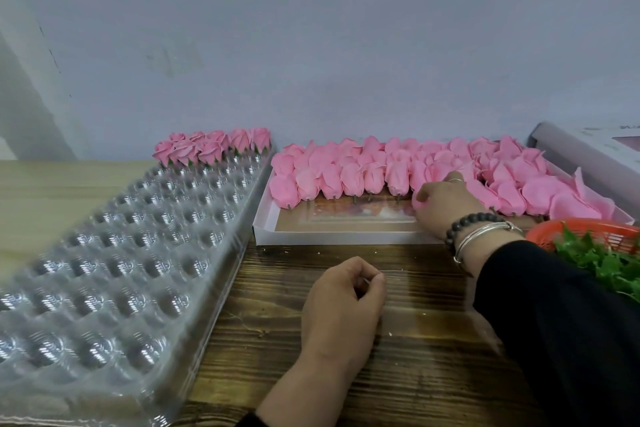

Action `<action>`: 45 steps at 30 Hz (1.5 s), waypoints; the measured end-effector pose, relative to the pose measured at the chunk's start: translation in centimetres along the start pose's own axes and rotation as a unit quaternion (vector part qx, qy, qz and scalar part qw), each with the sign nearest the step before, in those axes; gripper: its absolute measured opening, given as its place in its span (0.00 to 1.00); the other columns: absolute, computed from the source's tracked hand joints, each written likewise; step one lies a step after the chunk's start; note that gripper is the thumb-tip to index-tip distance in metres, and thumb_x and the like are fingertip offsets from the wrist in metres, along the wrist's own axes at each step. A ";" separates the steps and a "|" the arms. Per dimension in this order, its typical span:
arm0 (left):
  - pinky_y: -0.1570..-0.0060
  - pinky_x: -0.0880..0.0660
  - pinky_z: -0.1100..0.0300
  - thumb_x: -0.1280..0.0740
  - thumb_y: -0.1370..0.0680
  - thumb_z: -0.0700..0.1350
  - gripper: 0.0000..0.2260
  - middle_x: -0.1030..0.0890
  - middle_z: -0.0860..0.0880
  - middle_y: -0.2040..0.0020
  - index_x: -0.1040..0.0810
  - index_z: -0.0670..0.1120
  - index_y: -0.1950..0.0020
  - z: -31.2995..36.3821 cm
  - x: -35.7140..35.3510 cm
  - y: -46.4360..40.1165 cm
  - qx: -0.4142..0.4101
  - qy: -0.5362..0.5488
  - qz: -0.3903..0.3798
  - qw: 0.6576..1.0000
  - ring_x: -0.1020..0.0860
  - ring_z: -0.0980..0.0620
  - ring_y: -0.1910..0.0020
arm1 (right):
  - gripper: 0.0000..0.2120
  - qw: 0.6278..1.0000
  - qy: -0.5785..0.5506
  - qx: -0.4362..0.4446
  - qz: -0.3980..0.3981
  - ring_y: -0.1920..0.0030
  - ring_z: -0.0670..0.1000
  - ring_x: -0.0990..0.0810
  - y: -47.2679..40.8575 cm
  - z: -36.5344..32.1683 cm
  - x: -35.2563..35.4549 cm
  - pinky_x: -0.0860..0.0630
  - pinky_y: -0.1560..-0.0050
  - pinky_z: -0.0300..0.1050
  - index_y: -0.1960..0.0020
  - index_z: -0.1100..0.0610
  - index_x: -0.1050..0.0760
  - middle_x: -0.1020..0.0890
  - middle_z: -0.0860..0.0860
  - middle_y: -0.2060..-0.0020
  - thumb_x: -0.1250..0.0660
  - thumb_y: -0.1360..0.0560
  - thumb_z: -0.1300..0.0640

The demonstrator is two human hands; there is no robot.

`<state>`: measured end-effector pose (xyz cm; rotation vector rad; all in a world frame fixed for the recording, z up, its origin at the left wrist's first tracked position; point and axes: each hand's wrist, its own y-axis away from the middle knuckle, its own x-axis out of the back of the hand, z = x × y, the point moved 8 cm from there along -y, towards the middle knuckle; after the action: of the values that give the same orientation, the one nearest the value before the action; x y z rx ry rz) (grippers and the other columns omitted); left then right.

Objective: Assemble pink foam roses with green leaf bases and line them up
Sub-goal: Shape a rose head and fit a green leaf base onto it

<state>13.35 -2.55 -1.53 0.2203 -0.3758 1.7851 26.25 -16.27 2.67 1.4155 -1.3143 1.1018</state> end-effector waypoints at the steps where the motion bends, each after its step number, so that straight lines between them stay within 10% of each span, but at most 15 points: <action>1: 0.62 0.25 0.47 0.34 0.24 0.46 0.10 0.24 0.51 0.73 0.24 0.49 0.66 0.1 0.0 0.0 0.000 -0.001 0.000 1.000 0.29 0.49 0.71 | 0.16 1.000 0.019 0.007 -0.014 0.40 0.58 0.28 -0.2 -0.1 -0.1 0.29 0.37 0.51 0.35 0.58 0.30 0.40 0.59 0.33 0.42 0.22 0.62; 8: 0.58 0.23 0.48 0.34 0.24 0.47 0.09 0.23 0.51 0.72 0.24 0.49 0.65 0.4 0.2 0.1 -0.004 -0.015 0.003 1.000 0.26 0.51 0.68 | 0.15 0.999 -0.043 -0.022 0.006 0.36 0.57 0.31 -0.6 0.4 -0.2 0.31 0.37 0.49 0.36 0.61 0.29 0.32 0.62 0.37 0.44 0.21 0.61; 14: 0.63 0.26 0.50 0.34 0.24 0.47 0.11 0.24 0.52 0.73 0.24 0.51 0.67 0.2 0.2 -0.1 -0.013 0.021 0.012 1.000 0.28 0.53 0.72 | 0.13 0.960 -0.239 0.012 0.144 0.52 0.53 0.24 1.7 -0.1 1.9 0.30 0.43 0.43 0.41 0.57 0.24 0.33 0.58 0.36 0.39 0.24 0.62; 17: 0.71 0.29 0.64 0.34 0.25 0.51 0.10 0.23 0.51 0.72 0.21 0.49 0.64 1.0 0.0 -0.2 -0.012 0.120 -0.019 0.993 0.27 0.58 0.73 | 0.11 0.926 -0.335 0.077 0.158 0.50 0.48 0.26 4.8 -1.5 2.1 0.32 0.44 0.40 0.44 0.52 0.22 0.27 0.54 0.42 0.38 0.24 0.61; 22: 0.46 0.26 0.50 0.34 0.32 0.60 0.28 0.21 0.33 0.46 0.22 0.38 0.44 1.0 -2.8 0.3 0.073 0.329 -0.139 0.931 0.23 0.44 0.50 | 0.08 0.804 -0.574 0.133 0.084 0.58 0.45 0.21 10.4 -2.3 0.7 0.26 0.54 0.41 0.54 0.48 0.17 0.18 0.44 0.62 0.36 0.26 0.52; 26: 0.44 0.30 0.52 0.23 0.39 0.59 0.32 0.23 0.38 0.46 0.22 0.40 0.43 1.3 -3.8 0.9 0.101 0.451 -0.198 0.864 0.26 0.45 0.46 | 0.14 0.739 -0.655 0.153 0.027 0.49 0.52 0.18 12.5 -2.2 -1.3 0.25 0.47 0.52 0.52 0.48 0.17 0.15 0.51 0.55 0.38 0.30 0.46; 36: 0.43 0.25 0.51 0.18 0.46 0.50 0.39 0.23 0.37 0.44 0.25 0.37 0.40 1.8 -2.5 0.6 0.111 0.520 -0.208 0.821 0.24 0.42 0.44 | 0.14 0.740 -0.633 0.228 -0.004 0.52 0.56 0.19 13.1 -3.6 -1.5 0.25 0.49 0.49 0.52 0.60 0.21 0.18 0.59 0.56 0.38 0.25 0.50; 45: 0.38 0.31 0.42 0.30 0.31 0.38 0.18 0.23 0.33 0.44 0.23 0.33 0.43 2.8 -1.1 0.3 -0.019 0.344 -0.182 0.921 0.25 0.38 0.43 | 0.13 0.701 -0.672 0.239 0.019 0.60 0.44 0.19 13.0 -2.4 -0.3 0.25 0.61 0.32 0.58 0.61 0.25 0.16 0.50 0.60 0.43 0.26 0.74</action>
<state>13.22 -4.62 0.68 -0.3469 0.1343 1.3736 13.17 -14.43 3.33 2.8516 -2.0595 0.2244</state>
